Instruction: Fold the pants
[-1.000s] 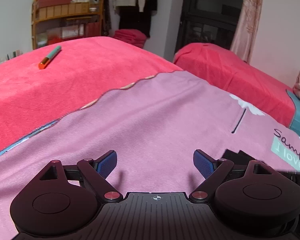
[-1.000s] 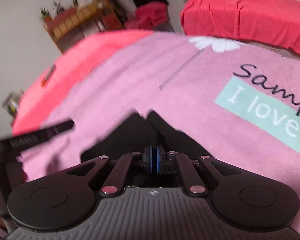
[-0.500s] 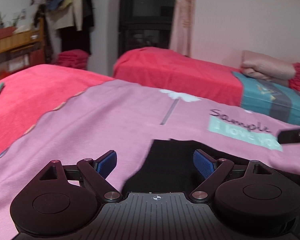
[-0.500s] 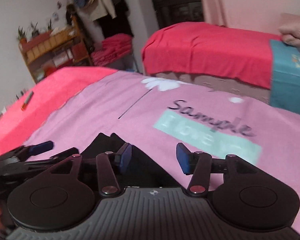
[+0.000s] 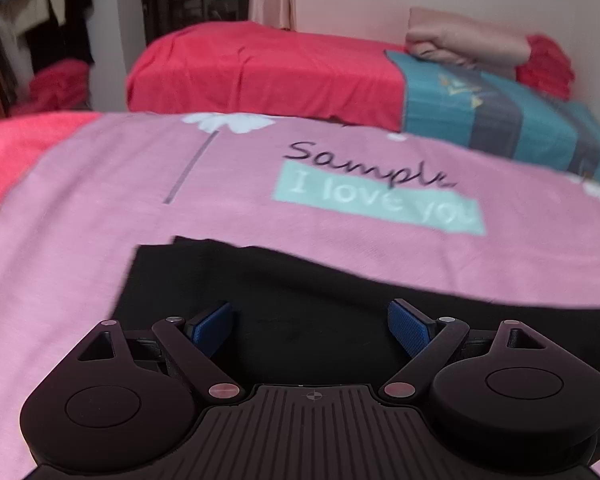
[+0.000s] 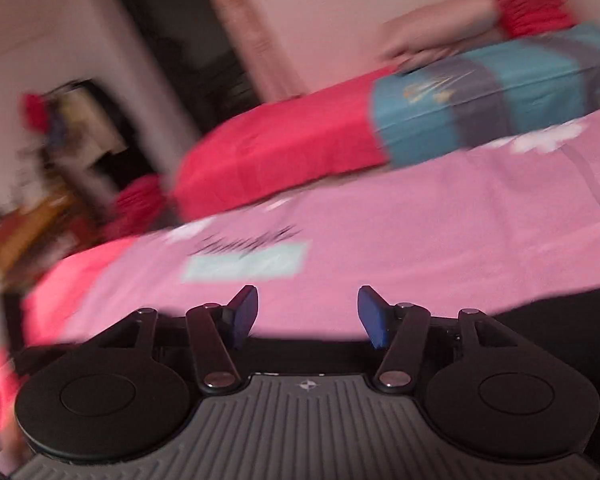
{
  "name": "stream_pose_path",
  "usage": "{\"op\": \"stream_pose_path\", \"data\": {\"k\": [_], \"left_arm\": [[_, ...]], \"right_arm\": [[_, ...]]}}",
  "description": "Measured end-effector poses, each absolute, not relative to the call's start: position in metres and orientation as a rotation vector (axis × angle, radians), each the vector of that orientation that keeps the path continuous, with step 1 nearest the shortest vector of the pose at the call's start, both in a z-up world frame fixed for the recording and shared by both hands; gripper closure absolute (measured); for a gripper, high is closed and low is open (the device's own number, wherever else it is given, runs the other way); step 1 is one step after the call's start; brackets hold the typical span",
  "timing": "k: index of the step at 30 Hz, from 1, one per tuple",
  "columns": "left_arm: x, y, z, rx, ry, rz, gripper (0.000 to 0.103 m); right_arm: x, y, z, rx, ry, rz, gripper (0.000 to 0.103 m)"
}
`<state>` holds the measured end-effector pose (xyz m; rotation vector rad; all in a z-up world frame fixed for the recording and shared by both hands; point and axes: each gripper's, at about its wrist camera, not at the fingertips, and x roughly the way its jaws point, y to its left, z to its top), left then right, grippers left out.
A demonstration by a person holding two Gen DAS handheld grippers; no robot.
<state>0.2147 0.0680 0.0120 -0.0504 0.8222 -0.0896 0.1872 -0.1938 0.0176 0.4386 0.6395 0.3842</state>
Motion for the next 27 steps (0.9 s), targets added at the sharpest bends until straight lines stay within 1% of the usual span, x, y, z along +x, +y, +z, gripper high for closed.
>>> {"op": "stream_pose_path", "data": {"k": [3,6,8,9,10,11,12,13,14,15,16,18,21,22,24,25,26,27], "left_arm": [[0.214,0.056,0.002,-0.1,0.806,-0.136,0.0],[0.202,0.05,-0.014,-0.027,0.746,-0.131,0.0],[0.197,0.048,-0.016,0.012,0.723,-0.126,0.0],[0.196,0.049,-0.015,0.008,0.719,-0.127,0.0],[0.196,0.05,-0.015,-0.003,0.716,-0.128,0.0],[0.197,0.052,-0.015,-0.018,0.712,-0.13,0.0],[0.196,0.055,-0.014,-0.03,0.707,-0.132,0.0],[0.196,0.057,-0.014,-0.04,0.705,-0.133,0.0],[0.196,0.059,-0.014,-0.05,0.702,-0.133,0.0],[0.196,0.061,-0.013,-0.06,0.701,-0.134,0.0],[0.196,0.062,-0.013,-0.068,0.701,-0.137,0.0],[0.195,0.063,-0.012,-0.068,0.697,-0.132,0.0],[0.195,0.065,-0.012,-0.08,0.696,-0.129,0.0],[0.195,0.066,-0.012,-0.08,0.696,-0.125,0.0],[0.194,0.067,-0.012,-0.08,0.694,-0.12,0.0],[0.193,0.068,-0.011,-0.08,0.692,-0.117,0.0],[0.193,0.069,-0.011,-0.083,0.692,-0.114,0.0],[0.194,0.069,-0.012,-0.086,0.695,-0.112,0.0]], "right_arm": [[0.162,-0.166,0.004,0.423,0.785,0.659,0.04],[0.153,-0.124,-0.018,0.302,0.894,0.742,0.04],[0.161,-0.106,-0.027,0.257,0.886,0.697,0.04],[0.169,-0.103,-0.031,0.284,0.874,0.668,0.039],[0.18,-0.104,-0.036,0.354,0.88,0.642,0.038],[0.192,-0.11,-0.042,0.485,0.897,0.622,0.037],[0.202,-0.121,-0.051,0.658,0.92,0.598,0.032],[0.208,-0.131,-0.06,0.818,0.929,0.571,0.034],[0.21,-0.138,-0.065,0.9,0.915,0.547,0.039],[0.211,-0.14,-0.067,0.915,0.91,0.521,0.062],[0.211,-0.141,-0.069,0.893,0.915,0.477,0.096],[0.203,-0.135,-0.066,0.821,0.934,0.477,0.095],[0.164,-0.112,-0.031,0.502,0.824,0.632,0.095],[0.163,-0.111,-0.032,0.451,0.831,0.61,0.095],[0.178,-0.121,-0.057,0.56,0.963,0.563,0.094],[0.181,-0.128,-0.062,0.631,0.97,0.575,0.094],[0.183,-0.131,-0.061,0.652,0.971,0.58,0.092],[0.182,-0.134,-0.056,0.652,0.963,0.581,0.085]]}}
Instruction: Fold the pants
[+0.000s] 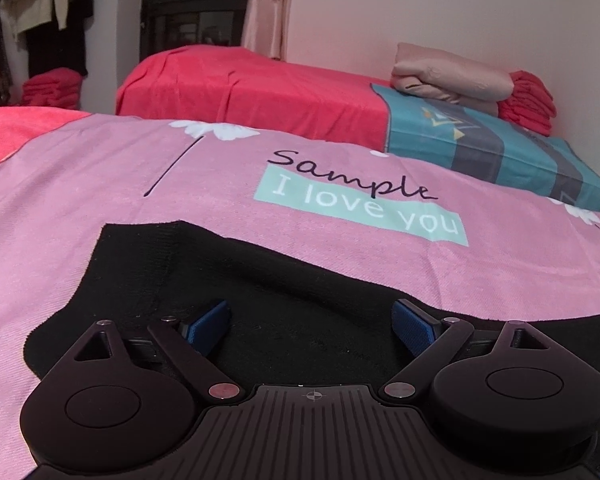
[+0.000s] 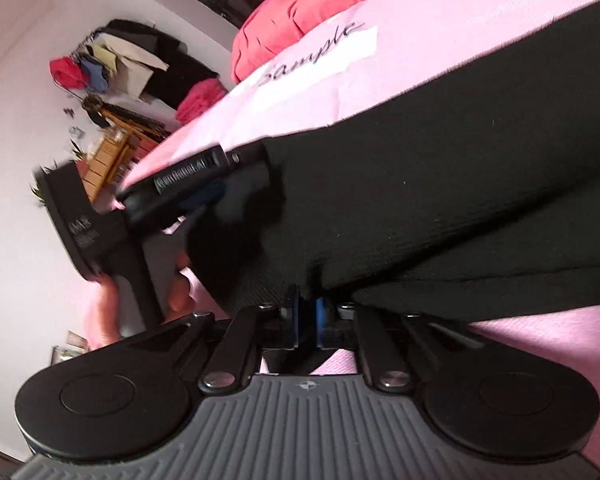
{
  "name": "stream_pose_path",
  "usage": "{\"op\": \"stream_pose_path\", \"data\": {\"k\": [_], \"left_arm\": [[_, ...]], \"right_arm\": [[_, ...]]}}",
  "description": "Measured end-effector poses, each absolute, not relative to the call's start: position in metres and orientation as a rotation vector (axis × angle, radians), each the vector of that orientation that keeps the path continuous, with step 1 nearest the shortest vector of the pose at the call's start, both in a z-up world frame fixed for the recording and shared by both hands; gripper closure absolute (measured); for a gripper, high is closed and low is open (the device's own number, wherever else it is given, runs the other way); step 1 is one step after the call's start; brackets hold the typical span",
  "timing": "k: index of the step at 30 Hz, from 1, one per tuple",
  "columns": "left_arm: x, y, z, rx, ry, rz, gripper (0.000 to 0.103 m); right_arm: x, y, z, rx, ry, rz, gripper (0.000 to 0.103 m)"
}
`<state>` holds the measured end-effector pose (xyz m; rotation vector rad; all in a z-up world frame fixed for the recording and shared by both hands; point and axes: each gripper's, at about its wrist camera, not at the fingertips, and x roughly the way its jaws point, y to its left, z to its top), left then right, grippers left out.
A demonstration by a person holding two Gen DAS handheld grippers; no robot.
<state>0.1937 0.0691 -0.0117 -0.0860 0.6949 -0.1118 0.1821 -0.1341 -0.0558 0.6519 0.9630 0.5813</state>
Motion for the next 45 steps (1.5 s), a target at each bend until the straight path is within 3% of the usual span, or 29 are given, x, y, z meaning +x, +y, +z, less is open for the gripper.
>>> {"op": "stream_pose_path", "data": {"k": [1,3,8,9,10,11,12,14,15,17,18,19,26,28,37,39,42,45], "left_arm": [[0.194,0.07,-0.012,-0.087,0.696,-0.11,0.0],[0.194,0.068,-0.012,-0.081,0.696,-0.107,0.0],[0.194,0.063,-0.014,-0.042,0.696,-0.096,0.0],[0.194,0.062,-0.014,-0.04,0.696,-0.095,0.0],[0.194,0.062,-0.014,-0.039,0.696,-0.095,0.0],[0.194,0.062,-0.014,-0.038,0.696,-0.094,0.0],[0.194,0.062,-0.015,-0.035,0.696,-0.093,0.0],[0.195,0.061,-0.015,-0.026,0.697,-0.09,0.0],[0.195,0.06,-0.015,-0.02,0.697,-0.089,0.0],[0.195,0.059,-0.016,-0.01,0.697,-0.085,0.0],[0.195,0.058,-0.016,-0.006,0.697,-0.083,0.0],[0.195,0.058,-0.016,-0.002,0.697,-0.081,0.0],[0.193,0.056,-0.017,0.008,0.689,-0.072,0.0],[0.193,0.056,-0.017,0.002,0.686,-0.072,0.0],[0.192,0.055,-0.018,0.004,0.68,-0.066,0.0],[0.192,0.055,-0.018,0.004,0.68,-0.066,0.0],[0.191,0.056,-0.018,0.005,0.679,-0.065,0.0],[0.192,0.056,-0.018,0.005,0.679,-0.065,0.0]], "right_arm": [[0.178,-0.139,-0.05,0.642,0.942,0.588,0.07],[0.167,-0.156,-0.037,0.621,0.862,0.599,0.056],[0.164,-0.244,-0.033,0.699,0.696,0.381,0.05],[0.162,-0.267,-0.037,0.704,0.69,0.264,0.055],[0.157,-0.292,-0.04,0.733,0.69,0.144,0.082],[0.148,-0.318,-0.041,0.791,0.669,0.087,0.099],[0.134,-0.343,-0.041,0.843,0.636,-0.001,0.089],[0.096,-0.384,-0.032,0.889,0.54,-0.189,0.086],[0.078,-0.396,-0.028,0.906,0.515,-0.237,0.077],[0.044,-0.415,-0.02,0.939,0.502,-0.298,0.053],[0.032,-0.417,-0.017,0.948,0.526,-0.336,0.034],[0.027,-0.416,-0.014,0.945,0.56,-0.364,0.031],[0.035,-0.447,-0.024,1.003,0.612,-0.277,0.03],[0.051,-0.453,-0.03,0.98,0.595,-0.263,0.026],[0.083,-0.444,-0.037,0.89,0.514,-0.125,0.026],[0.091,-0.441,-0.042,0.88,0.531,-0.04,0.028],[0.094,-0.455,-0.048,0.943,0.49,-0.106,0.049],[0.096,-0.456,-0.049,0.964,0.467,-0.14,0.051]]}}
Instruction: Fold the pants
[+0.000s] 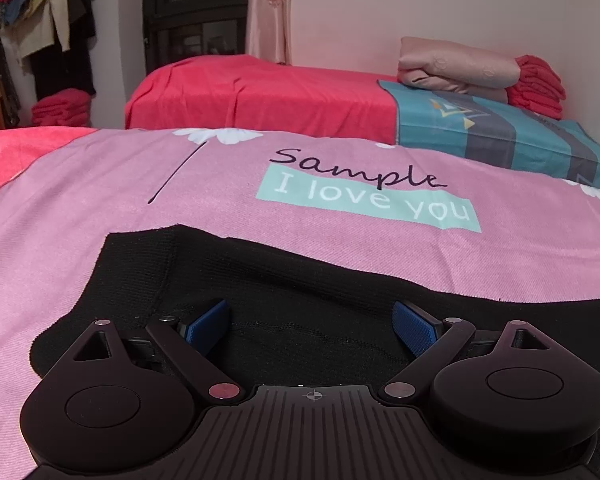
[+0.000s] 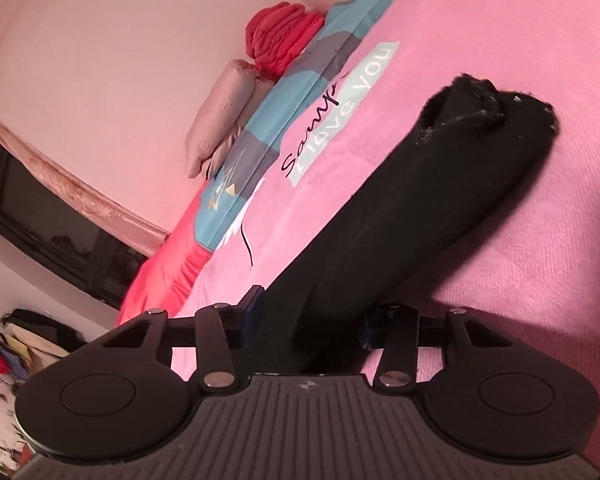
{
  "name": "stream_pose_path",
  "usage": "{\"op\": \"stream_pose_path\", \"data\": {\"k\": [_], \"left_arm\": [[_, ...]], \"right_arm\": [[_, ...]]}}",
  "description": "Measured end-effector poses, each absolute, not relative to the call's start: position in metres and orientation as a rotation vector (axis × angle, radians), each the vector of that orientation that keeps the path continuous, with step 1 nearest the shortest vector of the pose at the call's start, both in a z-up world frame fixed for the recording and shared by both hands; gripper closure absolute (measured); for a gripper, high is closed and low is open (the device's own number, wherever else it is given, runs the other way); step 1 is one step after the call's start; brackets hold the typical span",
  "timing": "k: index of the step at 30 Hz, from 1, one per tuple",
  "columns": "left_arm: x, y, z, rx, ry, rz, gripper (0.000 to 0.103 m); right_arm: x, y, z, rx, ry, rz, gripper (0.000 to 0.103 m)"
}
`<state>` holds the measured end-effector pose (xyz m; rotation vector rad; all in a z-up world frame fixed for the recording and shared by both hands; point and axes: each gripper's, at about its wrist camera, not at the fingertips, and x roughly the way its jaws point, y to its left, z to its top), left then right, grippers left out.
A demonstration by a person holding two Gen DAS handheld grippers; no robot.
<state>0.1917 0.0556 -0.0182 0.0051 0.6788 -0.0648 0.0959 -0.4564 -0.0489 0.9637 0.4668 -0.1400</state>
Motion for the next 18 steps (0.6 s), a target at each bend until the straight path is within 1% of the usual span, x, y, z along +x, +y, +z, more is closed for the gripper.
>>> {"op": "stream_pose_path", "data": {"k": [1,2,3,4,5,7,8,9,10,11,12,14,18], "left_arm": [[0.192,0.056,-0.018,0.005,0.679,-0.065,0.0],[0.192,0.056,-0.018,0.004,0.679,-0.065,0.0],[0.192,0.056,-0.018,0.002,0.679,-0.065,0.0],[0.192,0.056,-0.018,0.001,0.68,-0.063,0.0],[0.192,0.055,-0.017,0.0,0.684,-0.057,0.0],[0.187,0.048,-0.015,0.013,0.685,-0.065,0.0],[0.185,0.042,-0.015,0.027,0.688,-0.093,0.0],[0.184,0.034,-0.016,0.055,0.691,-0.112,0.0],[0.183,0.025,-0.018,0.101,0.691,-0.109,0.0],[0.182,0.017,-0.02,0.15,0.688,-0.095,0.0],[0.182,0.013,-0.022,0.182,0.685,-0.085,0.0],[0.182,0.012,-0.023,0.192,0.686,-0.081,0.0],[0.184,0.021,-0.023,0.139,0.693,-0.094,0.0]], "right_arm": [[0.098,-0.452,-0.047,0.917,0.473,-0.147,0.051],[0.1,-0.449,-0.045,0.879,0.479,-0.159,0.056],[0.101,-0.449,-0.044,0.852,0.493,-0.188,0.083],[0.102,-0.454,-0.043,0.852,0.512,-0.201,0.085],[0.098,-0.459,-0.04,0.88,0.493,-0.205,0.085],[0.081,-0.466,-0.023,0.879,0.38,-0.204,0.086],[0.074,-0.467,-0.014,0.823,0.309,-0.177,0.086],[0.071,-0.469,-0.011,0.768,0.284,-0.186,0.086],[0.077,-0.474,-0.016,0.758,0.332,-0.233,0.085],[0.086,-0.481,-0.025,0.765,0.423,-0.262,0.085],[0.091,-0.485,-0.031,0.765,0.484,-0.275,0.085],[0.084,-0.491,-0.037,0.812,0.476,-0.252,0.08],[0.058,-0.508,-0.04,1.018,0.397,-0.26,0.043]]}}
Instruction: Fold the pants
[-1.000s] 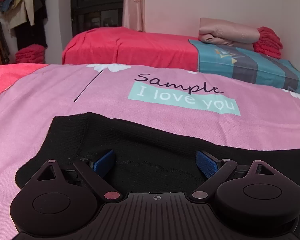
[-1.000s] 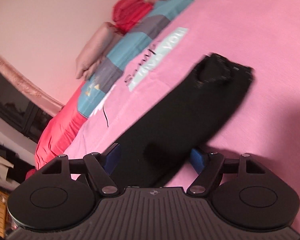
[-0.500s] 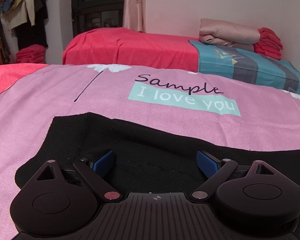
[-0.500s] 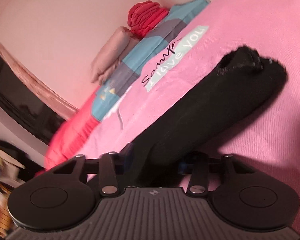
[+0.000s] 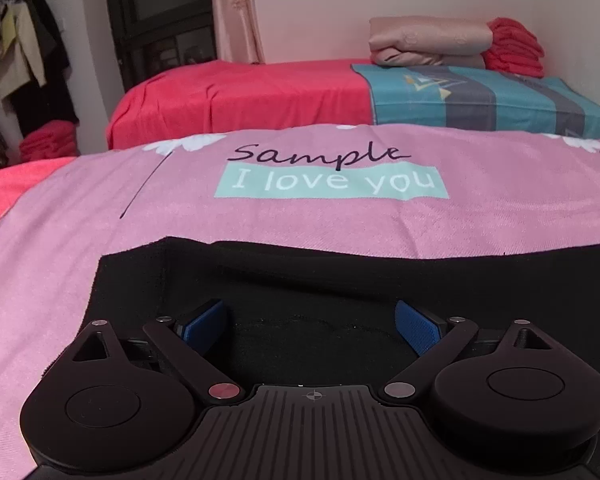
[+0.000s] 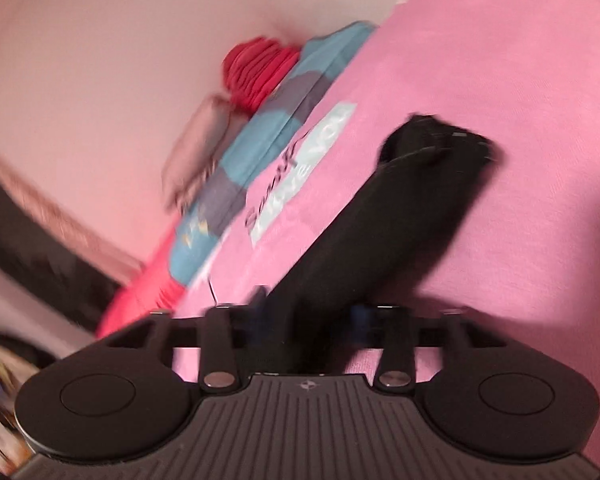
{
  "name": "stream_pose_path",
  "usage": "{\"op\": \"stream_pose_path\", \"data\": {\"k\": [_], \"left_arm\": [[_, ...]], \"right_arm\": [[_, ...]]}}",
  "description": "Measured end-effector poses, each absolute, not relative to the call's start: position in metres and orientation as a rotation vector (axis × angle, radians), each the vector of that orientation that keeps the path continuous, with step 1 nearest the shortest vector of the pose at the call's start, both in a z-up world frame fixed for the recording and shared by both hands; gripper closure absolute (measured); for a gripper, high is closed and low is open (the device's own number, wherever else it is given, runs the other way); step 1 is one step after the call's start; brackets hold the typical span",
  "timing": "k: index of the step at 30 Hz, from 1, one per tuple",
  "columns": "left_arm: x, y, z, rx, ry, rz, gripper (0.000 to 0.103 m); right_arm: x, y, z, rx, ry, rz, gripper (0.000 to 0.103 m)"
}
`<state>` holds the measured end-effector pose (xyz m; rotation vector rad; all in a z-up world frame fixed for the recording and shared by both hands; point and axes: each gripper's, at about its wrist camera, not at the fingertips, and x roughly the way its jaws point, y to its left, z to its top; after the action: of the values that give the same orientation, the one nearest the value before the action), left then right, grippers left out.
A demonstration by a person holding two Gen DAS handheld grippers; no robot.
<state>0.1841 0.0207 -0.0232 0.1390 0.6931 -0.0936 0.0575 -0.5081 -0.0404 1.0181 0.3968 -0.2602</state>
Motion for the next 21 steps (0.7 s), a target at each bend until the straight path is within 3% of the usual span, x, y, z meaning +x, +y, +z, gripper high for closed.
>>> {"op": "stream_pose_path", "data": {"k": [3,8,11,15,19,21], "left_arm": [[0.183,0.02,-0.023,0.144,0.691,-0.092,0.0],[0.182,0.02,-0.024,0.146,0.688,-0.09,0.0],[0.182,0.02,-0.023,0.145,0.686,-0.088,0.0],[0.181,0.019,-0.023,0.151,0.686,-0.085,0.0],[0.181,0.019,-0.023,0.148,0.685,-0.085,0.0],[0.181,0.019,-0.023,0.149,0.685,-0.084,0.0]], "right_arm": [[0.047,-0.509,-0.043,1.094,0.417,-0.304,0.045],[0.061,-0.508,-0.041,1.002,0.42,-0.305,0.033],[0.06,-0.504,-0.034,0.993,0.452,-0.353,0.034],[0.035,-0.498,-0.017,0.85,0.46,-0.498,0.021],[0.014,-0.495,-0.002,0.663,0.37,-0.651,0.021],[0.019,-0.497,0.003,0.611,0.38,-0.598,0.028]]}}
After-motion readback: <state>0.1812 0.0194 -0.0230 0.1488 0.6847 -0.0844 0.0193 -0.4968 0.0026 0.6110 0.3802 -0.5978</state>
